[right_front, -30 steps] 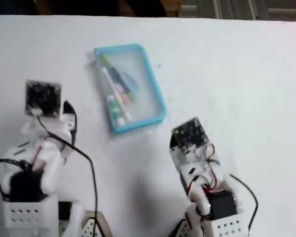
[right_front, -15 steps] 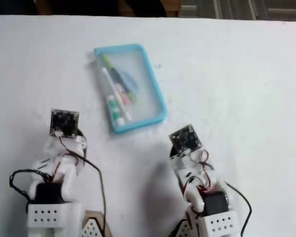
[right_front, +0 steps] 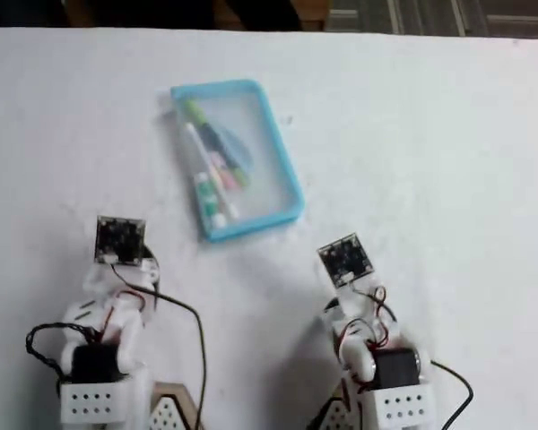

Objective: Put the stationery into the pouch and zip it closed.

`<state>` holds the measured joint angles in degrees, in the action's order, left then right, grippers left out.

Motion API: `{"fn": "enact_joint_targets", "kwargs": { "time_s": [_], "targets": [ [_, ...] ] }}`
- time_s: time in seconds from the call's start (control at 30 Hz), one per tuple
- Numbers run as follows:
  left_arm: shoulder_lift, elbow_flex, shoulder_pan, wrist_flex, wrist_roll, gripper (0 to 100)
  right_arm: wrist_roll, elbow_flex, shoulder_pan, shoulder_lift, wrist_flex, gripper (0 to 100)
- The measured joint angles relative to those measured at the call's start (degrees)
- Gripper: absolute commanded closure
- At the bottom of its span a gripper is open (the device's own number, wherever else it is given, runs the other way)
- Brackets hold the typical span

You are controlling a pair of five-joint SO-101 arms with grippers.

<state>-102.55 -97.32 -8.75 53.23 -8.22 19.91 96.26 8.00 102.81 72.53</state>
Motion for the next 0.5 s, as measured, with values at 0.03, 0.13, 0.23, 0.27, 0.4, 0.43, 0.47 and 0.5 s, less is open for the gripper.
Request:
{"fn": "enact_joint_targets", "kwargs": {
  "time_s": [0.03,0.13,0.23,0.27,0.4,0.43,0.47,0.5],
  "targets": [
    [0.0,0.0,0.0,1.1,0.0,98,0.0,0.0,0.0,0.0,0.0,98.0],
    [0.0,0.0,0.0,4.6,0.0,98,0.0,0.0,0.0,0.0,0.0,98.0],
    [0.0,0.0,0.0,8.1,0.0,98,0.0,0.0,0.0,0.0,0.0,98.0],
    [0.0,0.0,0.0,9.2,0.0,98,0.0,0.0,0.0,0.0,0.0,98.0],
    [0.0,0.0,0.0,13.2,0.0,98,0.0,0.0,0.0,0.0,0.0,98.0],
    [0.0,0.0,0.0,14.1,0.0,98,0.0,0.0,0.0,0.0,0.0,98.0],
    [0.0,0.0,0.0,14.9,0.0,98,0.0,0.0,0.0,0.0,0.0,98.0],
    [0.0,0.0,0.0,15.7,0.0,98,0.0,0.0,0.0,0.0,0.0,98.0]
  ]
}}
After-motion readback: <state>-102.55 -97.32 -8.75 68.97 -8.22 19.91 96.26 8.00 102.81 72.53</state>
